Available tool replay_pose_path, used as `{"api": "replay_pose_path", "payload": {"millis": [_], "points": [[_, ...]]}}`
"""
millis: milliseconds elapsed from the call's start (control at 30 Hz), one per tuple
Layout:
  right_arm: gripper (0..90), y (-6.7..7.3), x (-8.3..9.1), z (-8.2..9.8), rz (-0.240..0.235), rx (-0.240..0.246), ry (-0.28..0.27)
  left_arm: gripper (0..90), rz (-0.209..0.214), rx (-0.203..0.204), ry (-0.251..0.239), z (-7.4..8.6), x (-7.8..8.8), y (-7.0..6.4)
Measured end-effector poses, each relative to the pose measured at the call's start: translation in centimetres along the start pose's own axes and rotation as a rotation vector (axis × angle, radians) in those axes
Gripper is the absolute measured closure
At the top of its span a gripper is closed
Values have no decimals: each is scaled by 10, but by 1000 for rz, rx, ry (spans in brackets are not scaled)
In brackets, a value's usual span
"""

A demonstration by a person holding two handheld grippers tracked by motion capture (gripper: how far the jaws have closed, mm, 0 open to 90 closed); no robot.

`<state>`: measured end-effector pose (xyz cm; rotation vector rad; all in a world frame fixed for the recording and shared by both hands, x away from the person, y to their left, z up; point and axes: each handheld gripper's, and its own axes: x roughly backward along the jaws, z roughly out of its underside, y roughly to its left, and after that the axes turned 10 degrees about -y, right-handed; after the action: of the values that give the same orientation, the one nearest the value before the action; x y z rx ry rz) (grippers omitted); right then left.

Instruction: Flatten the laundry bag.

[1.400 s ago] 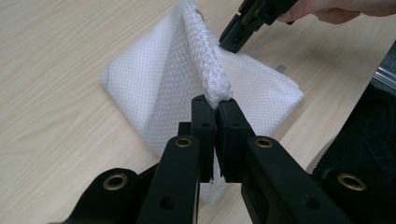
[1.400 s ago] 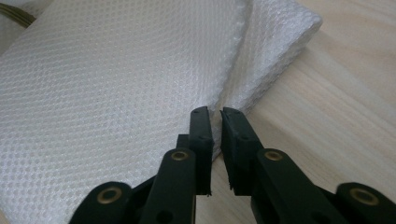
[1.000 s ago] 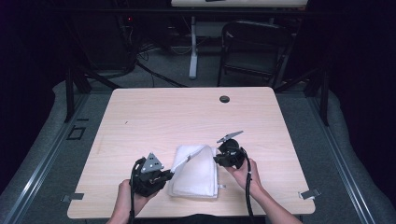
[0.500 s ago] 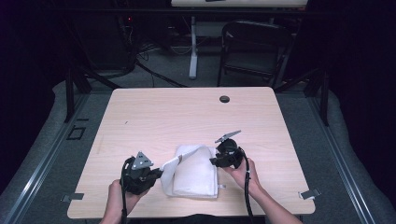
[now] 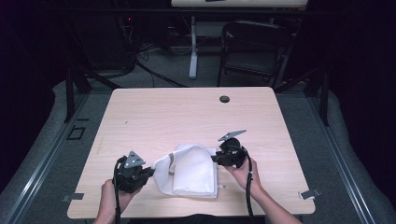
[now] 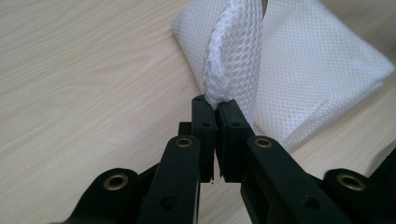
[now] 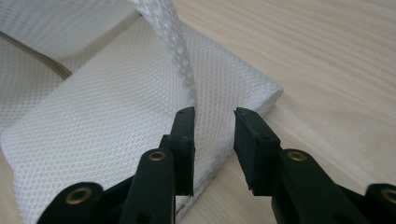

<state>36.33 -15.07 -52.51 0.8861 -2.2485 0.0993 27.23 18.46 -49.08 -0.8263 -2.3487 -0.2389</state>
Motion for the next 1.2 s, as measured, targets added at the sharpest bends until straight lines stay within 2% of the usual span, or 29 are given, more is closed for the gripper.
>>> {"api": "replay_pose_path", "payload": {"millis": [67,133,267,300,333,433,500,533,600,700,800,1200], "points": [[689,-3,4,-1,-1,-9,-17,873,-11,-2,9,2,0,3],[694,-4,4,0,-9,-7,-2,873,-28,10,18,4,-2,7],[755,0,-2,3,-27,-3,23,873,-27,26,34,5,-4,11],[809,4,-8,6,-46,28,47,872,-27,29,39,6,-5,13],[826,6,-11,7,-56,36,64,873,-30,34,35,7,-5,14],[859,12,-22,14,-48,82,127,872,-35,36,40,8,-5,17],[868,13,-25,16,-45,71,121,872,-44,36,36,9,-5,17],[875,14,-30,19,-45,94,151,872,-39,39,41,9,-5,19],[888,15,-33,21,-43,100,167,872,-45,46,40,11,-6,20],[900,14,-33,22,-35,99,166,872,-49,71,51,14,-8,25],[900,12,-32,22,-34,107,173,872,-41,66,75,16,-10,25],[900,-8,-21,25,-2,106,175,875,-25,69,109,19,-16,24]]}}
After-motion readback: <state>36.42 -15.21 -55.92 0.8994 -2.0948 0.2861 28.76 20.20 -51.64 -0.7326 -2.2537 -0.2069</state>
